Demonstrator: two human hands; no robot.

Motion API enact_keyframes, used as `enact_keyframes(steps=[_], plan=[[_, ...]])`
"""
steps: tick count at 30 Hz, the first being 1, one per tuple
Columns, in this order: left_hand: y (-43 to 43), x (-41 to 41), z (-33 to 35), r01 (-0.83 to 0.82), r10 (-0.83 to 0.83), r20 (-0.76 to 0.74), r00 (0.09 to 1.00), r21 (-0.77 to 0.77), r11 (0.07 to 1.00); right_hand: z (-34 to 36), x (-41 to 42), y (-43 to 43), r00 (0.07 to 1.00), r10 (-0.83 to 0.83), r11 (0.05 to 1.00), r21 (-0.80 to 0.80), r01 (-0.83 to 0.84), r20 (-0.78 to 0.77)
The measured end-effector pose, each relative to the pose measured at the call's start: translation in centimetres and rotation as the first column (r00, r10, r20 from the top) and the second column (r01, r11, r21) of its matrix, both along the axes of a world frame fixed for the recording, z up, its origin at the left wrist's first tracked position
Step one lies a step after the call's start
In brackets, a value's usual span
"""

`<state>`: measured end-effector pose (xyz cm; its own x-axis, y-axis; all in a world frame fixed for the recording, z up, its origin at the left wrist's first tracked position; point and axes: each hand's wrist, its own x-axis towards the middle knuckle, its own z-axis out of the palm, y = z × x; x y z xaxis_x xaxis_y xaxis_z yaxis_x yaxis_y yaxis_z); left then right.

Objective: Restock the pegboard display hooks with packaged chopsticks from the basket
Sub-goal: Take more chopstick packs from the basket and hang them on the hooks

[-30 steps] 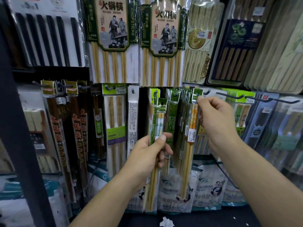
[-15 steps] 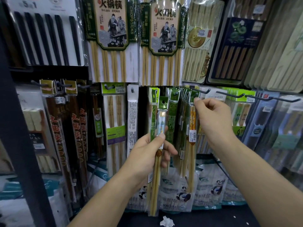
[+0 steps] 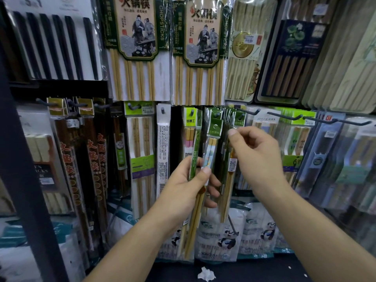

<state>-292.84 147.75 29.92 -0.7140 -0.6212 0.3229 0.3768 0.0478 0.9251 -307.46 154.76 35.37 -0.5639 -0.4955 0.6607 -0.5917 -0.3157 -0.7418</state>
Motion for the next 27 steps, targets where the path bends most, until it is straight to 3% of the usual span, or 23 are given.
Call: enact_keyframes(steps=[3, 8, 14, 19, 27], plan=[[0.2, -0.1, -0.1, 0.04, -0.04, -0.006, 0.999, -0.013, 0.999, -0.3, 1.2, 0.2, 0.99, 0.134, 0.99, 0.043, -0.136, 0.054], [0.2, -0.1, -0.3, 0.049, -0.047, -0.031, 0.998, 0.038, 0.998, 0.0, 1.2, -0.1, 0.976, 0.162, 0.986, 0.012, -0.165, 0.148], [-0.6, 0.1, -0.6, -0.146, 0.157, 0.108, 0.982, -0.099, 0.984, 1.3, -0.5, -0.3, 0.957, 0.112, 0.994, -0.046, -0.103, 0.27], [-0.5, 0.3, -0.3, -0.045, 0.044, 0.094, 0.995, 0.009, 0.999, 1.5, -1.8, -0.3, 0.965, 0.022, 1.0, -0.005, -0.021, 0.261], [-0.4, 0.5, -0.3, -0.05, 0.056, 0.115, 0.992, -0.055, 0.997, 2.0, -2.4, -0.8, 0.98, -0.039, 0.999, 0.02, 0.036, 0.194]])
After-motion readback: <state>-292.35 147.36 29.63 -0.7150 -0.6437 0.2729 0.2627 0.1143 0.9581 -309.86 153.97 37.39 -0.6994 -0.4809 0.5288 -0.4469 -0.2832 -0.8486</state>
